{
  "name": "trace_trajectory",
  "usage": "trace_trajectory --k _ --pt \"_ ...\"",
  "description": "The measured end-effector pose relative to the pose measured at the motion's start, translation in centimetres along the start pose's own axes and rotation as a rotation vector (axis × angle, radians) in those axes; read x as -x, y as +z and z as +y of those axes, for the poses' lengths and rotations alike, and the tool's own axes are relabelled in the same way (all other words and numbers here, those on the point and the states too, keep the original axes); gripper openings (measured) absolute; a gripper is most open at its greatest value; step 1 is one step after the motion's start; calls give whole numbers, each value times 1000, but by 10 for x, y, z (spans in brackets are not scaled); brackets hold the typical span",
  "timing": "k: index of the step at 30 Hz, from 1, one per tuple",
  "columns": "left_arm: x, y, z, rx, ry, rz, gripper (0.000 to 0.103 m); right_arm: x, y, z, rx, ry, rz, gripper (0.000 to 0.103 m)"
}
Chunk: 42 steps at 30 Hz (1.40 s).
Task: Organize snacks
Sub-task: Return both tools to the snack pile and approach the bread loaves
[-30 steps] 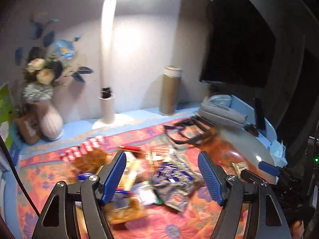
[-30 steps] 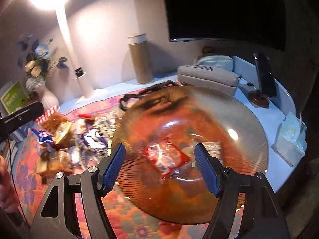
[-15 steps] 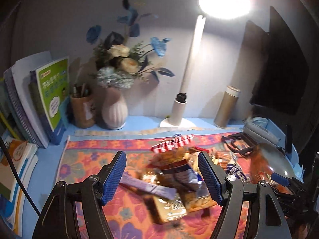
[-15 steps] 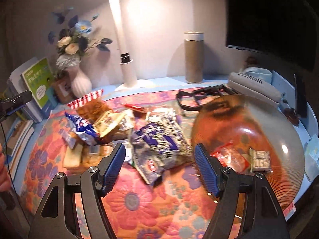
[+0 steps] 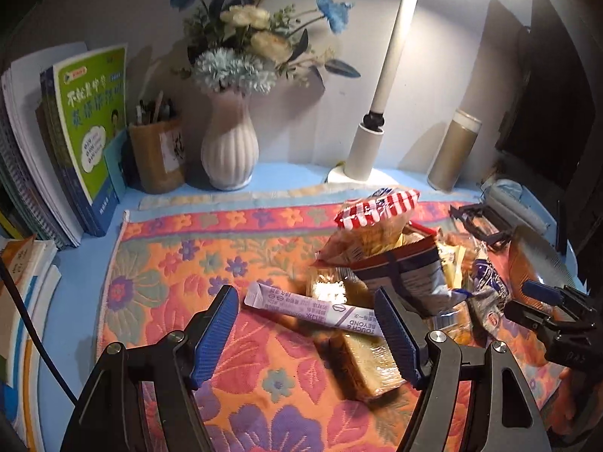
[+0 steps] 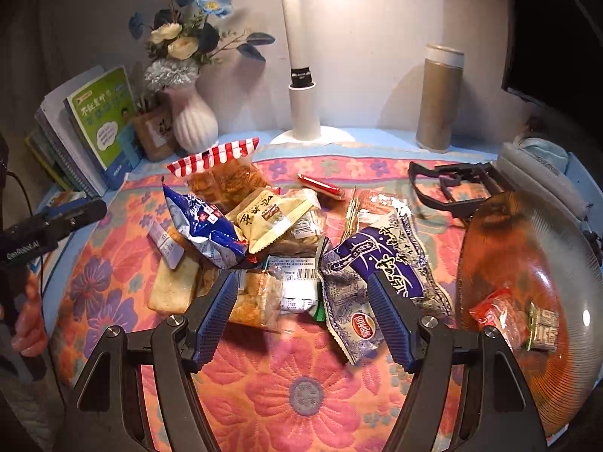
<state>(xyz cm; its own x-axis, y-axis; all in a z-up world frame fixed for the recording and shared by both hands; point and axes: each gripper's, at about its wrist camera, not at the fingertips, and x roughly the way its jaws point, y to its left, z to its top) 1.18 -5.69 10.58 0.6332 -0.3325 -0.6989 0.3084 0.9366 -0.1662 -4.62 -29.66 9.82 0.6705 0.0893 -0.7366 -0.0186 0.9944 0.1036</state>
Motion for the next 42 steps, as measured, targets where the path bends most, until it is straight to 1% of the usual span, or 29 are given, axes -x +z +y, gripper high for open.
trace_trajectory --k 2,5,7,9,12,14,19,21,23,25,27,31,34,36,38,39,40,42 --pt "-9 -1 2 3 -12 29 72 -7 1 1 9 19 22 71" --pt "-25 -8 2 22 -68 91 72 -22 1 7 28 41 58 71" --pt "-32 -17 -4 23 -98 128 72 -32 3 10 36 60 79 71" --pt "-39 -27 -16 3 -114 162 72 -42 4 11 30 84 103 71" --pt "-46 -39 -35 -45 -110 194 74 -57 6 8 -3 139 142 71" --pt "-49 -45 -46 -71 -104 202 81 -64 7 6 -22 171 161 71" --pt "-59 -52 -66 -103 -92 219 82 -73 8 5 -32 218 184 71" --pt "-64 -53 -70 -108 -64 225 82 -74 5 6 -33 241 200 71" --pt "-66 -55 -70 -116 -39 229 82 -73 2 7 -30 262 210 71" --pt "-64 -55 -62 -99 -42 232 81 -69 -2 9 -25 280 217 71" --pt "-59 -56 -50 -79 -27 234 79 -66 -5 12 -18 297 229 71" --pt "-51 -56 -25 -53 32 228 76 -60 -20 22 35 297 262 71" --pt "-49 -54 -14 -31 31 230 74 -54 -37 36 102 317 300 71" --pt "-48 -52 -15 -46 24 225 74 -49 -44 42 159 276 290 71" --pt "-52 -48 -17 -62 2 223 74 -42 -49 45 232 186 257 71" --pt "-54 -47 -18 -67 -8 224 74 -40 -49 45 254 159 238 71" --pt "-58 -46 -19 -72 -16 227 74 -40 -47 44 261 152 228 71" --pt "-67 -45 -23 -82 -24 241 74 -41 -43 43 263 165 223 71"
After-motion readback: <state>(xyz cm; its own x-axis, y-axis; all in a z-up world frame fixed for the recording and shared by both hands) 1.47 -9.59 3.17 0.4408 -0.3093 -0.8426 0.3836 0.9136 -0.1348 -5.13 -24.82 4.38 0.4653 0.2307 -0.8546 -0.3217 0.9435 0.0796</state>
